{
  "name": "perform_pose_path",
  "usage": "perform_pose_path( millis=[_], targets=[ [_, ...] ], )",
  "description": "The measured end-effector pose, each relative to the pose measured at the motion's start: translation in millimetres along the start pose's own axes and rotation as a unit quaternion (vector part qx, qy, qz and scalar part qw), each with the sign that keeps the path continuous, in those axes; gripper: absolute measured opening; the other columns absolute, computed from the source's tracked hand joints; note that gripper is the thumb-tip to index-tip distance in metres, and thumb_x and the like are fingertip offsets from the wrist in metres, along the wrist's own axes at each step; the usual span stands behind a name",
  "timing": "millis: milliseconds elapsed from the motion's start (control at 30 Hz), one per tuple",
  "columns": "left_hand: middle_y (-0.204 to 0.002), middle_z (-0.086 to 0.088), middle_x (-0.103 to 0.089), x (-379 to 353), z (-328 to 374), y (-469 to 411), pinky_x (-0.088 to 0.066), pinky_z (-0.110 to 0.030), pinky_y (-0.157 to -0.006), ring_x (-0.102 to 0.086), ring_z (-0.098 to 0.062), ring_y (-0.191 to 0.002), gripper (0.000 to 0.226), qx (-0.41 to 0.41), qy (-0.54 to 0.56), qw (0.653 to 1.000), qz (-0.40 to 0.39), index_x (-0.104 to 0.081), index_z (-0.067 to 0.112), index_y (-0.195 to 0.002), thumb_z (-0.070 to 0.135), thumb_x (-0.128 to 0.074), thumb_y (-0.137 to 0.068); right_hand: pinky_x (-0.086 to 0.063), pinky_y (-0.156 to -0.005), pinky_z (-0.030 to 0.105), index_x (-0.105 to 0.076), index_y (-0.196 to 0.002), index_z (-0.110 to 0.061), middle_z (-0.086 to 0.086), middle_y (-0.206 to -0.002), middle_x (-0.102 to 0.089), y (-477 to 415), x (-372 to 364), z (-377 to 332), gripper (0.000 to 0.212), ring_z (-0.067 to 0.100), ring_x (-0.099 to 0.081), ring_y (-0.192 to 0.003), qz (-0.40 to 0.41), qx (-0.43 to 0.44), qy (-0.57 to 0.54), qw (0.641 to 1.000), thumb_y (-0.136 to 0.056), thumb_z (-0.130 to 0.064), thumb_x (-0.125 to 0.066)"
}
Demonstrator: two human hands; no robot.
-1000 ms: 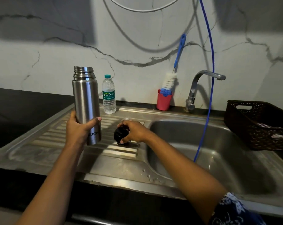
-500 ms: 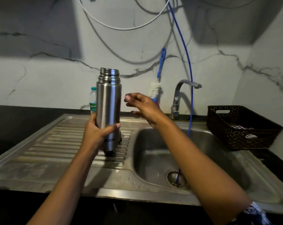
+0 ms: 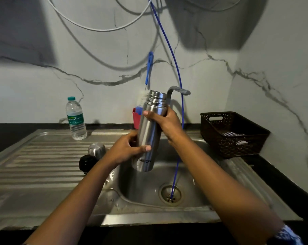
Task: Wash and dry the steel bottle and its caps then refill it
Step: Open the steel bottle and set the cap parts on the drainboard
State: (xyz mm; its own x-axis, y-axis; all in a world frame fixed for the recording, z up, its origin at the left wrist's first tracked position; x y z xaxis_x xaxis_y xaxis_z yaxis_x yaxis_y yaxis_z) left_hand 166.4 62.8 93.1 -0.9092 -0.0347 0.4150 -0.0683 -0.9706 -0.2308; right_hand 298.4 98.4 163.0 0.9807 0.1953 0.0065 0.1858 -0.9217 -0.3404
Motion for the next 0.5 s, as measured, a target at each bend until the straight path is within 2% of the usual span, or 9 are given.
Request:
perform_pose_path(
  millis=[100,167,233,300,400,500],
  targets=[
    [-0.116,0.01,-0.065,2,-18,-8,-0.048,-0.022,-0.091,-0.061,-0.005,-0.103,0.052,-0.004,-0.087,0.996,0.014,-0.062,0.021,-0.123,0.033,-0.077,-0.075,-0.051,-0.07,0.023,-0.057,-0.106,-0.02,-0.002,-0.097,-0.067,-2,25,28,0.045,0.012,-0.065,-0.084,0.037,-0.016,0.015,0.999,-0.069,-0.027,-0.081],
    [-0.127,0.004,-0.059,14,-38,-11,-0.04,-0.025,-0.094,-0.054,-0.013,-0.116,0.049,0.007,-0.206,0.977,0.055,-0.057,0.021,-0.13,0.034,-0.069,-0.085,-0.051,-0.071,0.024,-0.056,-0.105,-0.021,-0.005,-0.095,-0.066,-3,37,46,0.047,0.01,-0.064,-0.082,0.044,-0.022,0.06,0.997,-0.067,-0.03,-0.083],
    [-0.14,-0.005,-0.05,17,-68,-13,-0.036,-0.034,-0.104,-0.046,-0.025,-0.127,0.053,0.037,-0.323,0.945,0.043,-0.048,0.022,-0.139,0.04,-0.06,-0.091,-0.052,-0.077,0.028,-0.055,-0.104,-0.027,-0.009,-0.095,-0.066,-5,47,65,0.048,0.009,-0.064,-0.085,0.041,-0.026,0.112,0.993,-0.065,-0.034,-0.083],
    [-0.15,-0.011,-0.035,11,-102,-12,-0.026,-0.04,-0.113,-0.033,-0.032,-0.136,0.064,0.083,-0.406,0.91,-0.011,-0.032,0.019,-0.148,0.047,-0.051,-0.093,-0.051,-0.075,0.025,-0.054,-0.105,-0.029,-0.013,-0.094,-0.064,-5,52,83,0.049,0.006,-0.062,-0.085,0.031,-0.028,0.147,0.988,-0.066,-0.034,-0.083],
    [-0.157,-0.013,-0.021,6,-125,-10,-0.015,-0.038,-0.115,-0.02,-0.033,-0.142,0.067,0.115,-0.44,0.89,-0.041,-0.019,0.014,-0.152,0.048,-0.041,-0.097,-0.044,-0.066,0.015,-0.052,-0.113,-0.025,-0.009,-0.098,-0.063,-3,50,108,0.056,0.003,-0.059,-0.083,-0.001,-0.037,0.187,0.982,-0.067,-0.031,-0.083],
    [-0.157,-0.012,-0.02,10,-132,-9,-0.014,-0.037,-0.117,-0.018,-0.03,-0.143,0.066,0.108,-0.462,0.879,-0.038,-0.021,0.013,-0.151,0.048,-0.036,-0.098,-0.04,-0.061,0.011,-0.051,-0.114,-0.023,-0.008,-0.097,-0.06,-1,44,126,0.058,-0.001,-0.056,-0.078,-0.045,-0.051,0.238,0.969,-0.067,-0.029,-0.083]
  ],
)
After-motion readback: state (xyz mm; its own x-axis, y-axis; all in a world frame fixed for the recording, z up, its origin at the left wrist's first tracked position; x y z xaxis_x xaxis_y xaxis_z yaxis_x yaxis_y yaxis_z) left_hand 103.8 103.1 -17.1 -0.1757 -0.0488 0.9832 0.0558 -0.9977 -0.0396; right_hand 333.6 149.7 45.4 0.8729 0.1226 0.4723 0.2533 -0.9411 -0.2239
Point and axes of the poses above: each hand's wrist, its own y-axis away from the middle knuckle, its own x-axis out of the back of the hand, z = x × y, the point moved 9 cm from there along -y, towards the middle knuckle
